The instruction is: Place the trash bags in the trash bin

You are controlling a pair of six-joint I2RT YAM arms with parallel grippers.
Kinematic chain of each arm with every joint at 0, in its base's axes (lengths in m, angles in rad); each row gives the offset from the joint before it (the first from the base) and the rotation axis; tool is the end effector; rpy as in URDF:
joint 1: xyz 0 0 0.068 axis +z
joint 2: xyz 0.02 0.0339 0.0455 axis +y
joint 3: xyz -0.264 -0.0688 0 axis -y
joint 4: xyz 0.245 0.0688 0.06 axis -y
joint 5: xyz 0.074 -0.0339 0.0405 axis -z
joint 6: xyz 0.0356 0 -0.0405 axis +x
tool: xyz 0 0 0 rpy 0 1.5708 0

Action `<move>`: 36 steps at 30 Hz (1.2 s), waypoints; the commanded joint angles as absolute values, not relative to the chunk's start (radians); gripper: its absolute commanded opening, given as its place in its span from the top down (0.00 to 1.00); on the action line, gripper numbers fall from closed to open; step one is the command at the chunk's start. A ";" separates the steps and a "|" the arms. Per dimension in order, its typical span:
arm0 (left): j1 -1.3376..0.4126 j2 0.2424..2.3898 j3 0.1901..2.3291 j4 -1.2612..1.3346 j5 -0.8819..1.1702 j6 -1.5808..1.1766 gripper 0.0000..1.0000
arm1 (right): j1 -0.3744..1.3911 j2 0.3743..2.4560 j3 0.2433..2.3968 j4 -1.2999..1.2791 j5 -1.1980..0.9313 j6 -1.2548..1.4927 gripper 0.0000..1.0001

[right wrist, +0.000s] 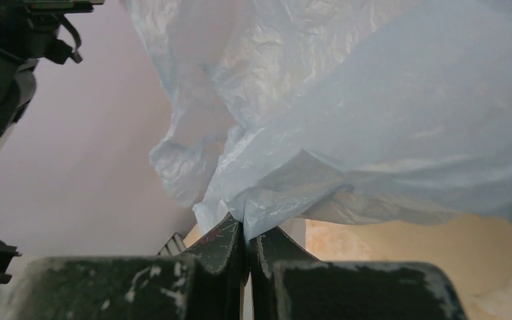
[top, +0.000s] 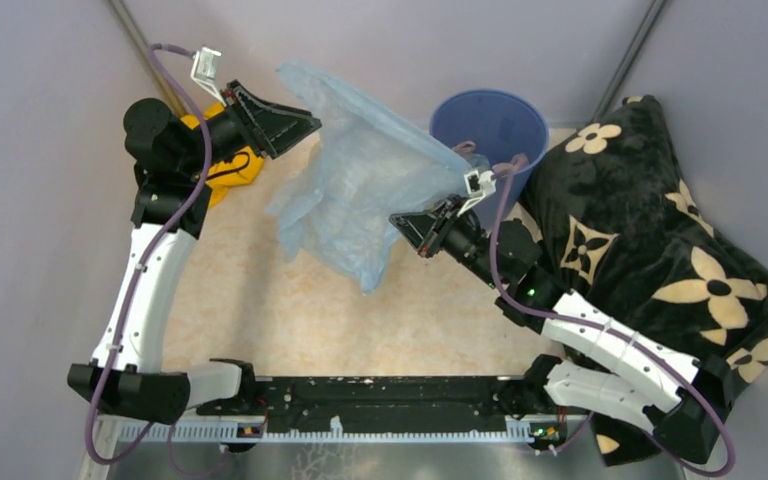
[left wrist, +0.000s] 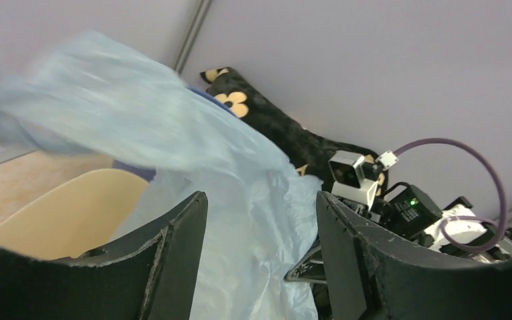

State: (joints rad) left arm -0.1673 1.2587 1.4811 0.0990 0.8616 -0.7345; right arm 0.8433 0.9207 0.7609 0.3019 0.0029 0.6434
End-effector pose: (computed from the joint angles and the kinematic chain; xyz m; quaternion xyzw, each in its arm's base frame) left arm 0.2488 -0.0694 0.5080 0.1765 0.6050 -0.5410 0.5569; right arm 0.1465 0.1643 0.3594 -0.0643 0.6520 0.5106 0.5569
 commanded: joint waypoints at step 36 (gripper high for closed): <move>-0.232 1.207 1.457 -0.543 0.706 -0.138 0.33 | 0.787 1.025 0.925 0.106 -0.116 0.556 1.00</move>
State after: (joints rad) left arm -0.1894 1.1744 1.3991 -0.4385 0.8322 -0.2466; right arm 0.7979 1.0115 0.8394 0.0978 -0.0891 0.5823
